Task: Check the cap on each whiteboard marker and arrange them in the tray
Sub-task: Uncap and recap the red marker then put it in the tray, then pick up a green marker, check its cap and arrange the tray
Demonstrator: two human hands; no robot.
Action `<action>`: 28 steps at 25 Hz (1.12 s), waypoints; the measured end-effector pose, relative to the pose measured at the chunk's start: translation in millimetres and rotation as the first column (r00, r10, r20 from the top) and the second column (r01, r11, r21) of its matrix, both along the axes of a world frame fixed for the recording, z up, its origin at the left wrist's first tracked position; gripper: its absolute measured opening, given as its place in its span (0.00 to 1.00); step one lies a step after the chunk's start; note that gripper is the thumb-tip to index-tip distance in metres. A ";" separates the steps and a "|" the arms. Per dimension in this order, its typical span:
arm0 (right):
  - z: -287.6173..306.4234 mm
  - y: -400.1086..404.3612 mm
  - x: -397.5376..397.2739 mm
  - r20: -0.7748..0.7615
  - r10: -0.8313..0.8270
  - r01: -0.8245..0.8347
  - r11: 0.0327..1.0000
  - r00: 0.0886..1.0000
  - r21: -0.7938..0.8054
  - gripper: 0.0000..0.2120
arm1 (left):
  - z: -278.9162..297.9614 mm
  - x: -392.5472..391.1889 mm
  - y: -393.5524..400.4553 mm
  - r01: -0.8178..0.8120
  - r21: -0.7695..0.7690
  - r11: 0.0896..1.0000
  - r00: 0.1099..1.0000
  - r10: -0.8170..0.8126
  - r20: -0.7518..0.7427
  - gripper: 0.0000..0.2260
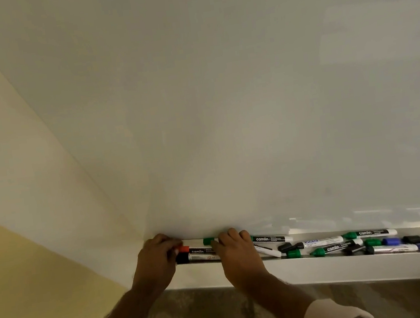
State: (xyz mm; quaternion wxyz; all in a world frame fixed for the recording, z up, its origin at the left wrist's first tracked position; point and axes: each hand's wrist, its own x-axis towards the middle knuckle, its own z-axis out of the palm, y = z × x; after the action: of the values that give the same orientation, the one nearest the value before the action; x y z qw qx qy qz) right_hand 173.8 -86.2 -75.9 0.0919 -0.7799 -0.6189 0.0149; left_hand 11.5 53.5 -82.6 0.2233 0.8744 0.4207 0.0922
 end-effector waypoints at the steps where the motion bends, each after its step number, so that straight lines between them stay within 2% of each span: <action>1: 2.1 -4.8 5.9 -0.036 -0.029 0.030 0.999 0.999 0.031 0.13 | 0.2 0.0 -1.8 0.000 0.023 1.000 1.000 0.000 -0.001 0.09; 4: 7.7 -30.4 34.7 -0.118 -0.159 0.172 0.980 0.980 0.104 0.09 | 2.7 8.8 -15.5 0.050 0.093 0.994 0.998 -0.052 0.023 0.09; 6: 10.1 -47.1 54.3 -0.129 -0.216 0.225 0.972 0.968 0.065 0.06 | 5.8 25.2 -28.0 0.106 0.097 0.990 0.993 -0.111 0.039 0.12; 9: 9.0 -55.4 67.1 -0.090 -0.176 0.173 0.984 0.980 -0.037 0.07 | 9.8 55.0 -38.2 0.106 0.120 0.987 0.994 -0.102 -0.035 0.12; 12: 3.7 -55.2 65.8 -0.063 -0.128 0.121 0.987 0.990 -0.103 0.12 | 12.0 70.9 -44.1 0.030 0.122 0.992 0.982 -0.006 -0.191 0.14; 14: 0.2 -55.0 63.9 -0.055 -0.139 0.131 0.983 0.989 -0.127 0.12 | 11.1 74.2 -50.0 -0.025 0.112 0.993 0.977 0.048 -0.209 0.13; 23: 4.7 -61.7 68.1 -0.019 -0.142 0.140 0.986 0.990 -0.087 0.11 | 15.5 78.2 -62.5 -0.154 0.160 0.975 0.968 0.182 -0.174 0.10; 28: 23.2 -71.6 73.7 0.006 -0.134 0.134 0.991 0.991 -0.016 0.10 | 17.0 78.9 -66.8 -0.220 0.103 0.970 0.975 0.223 -0.012 0.04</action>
State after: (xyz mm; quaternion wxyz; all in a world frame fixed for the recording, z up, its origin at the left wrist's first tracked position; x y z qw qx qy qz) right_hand 247.4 -157.7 -52.7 0.0848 -0.8205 -0.5652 0.0121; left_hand 90.4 -13.3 -65.6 0.1620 0.8332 0.5130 0.1276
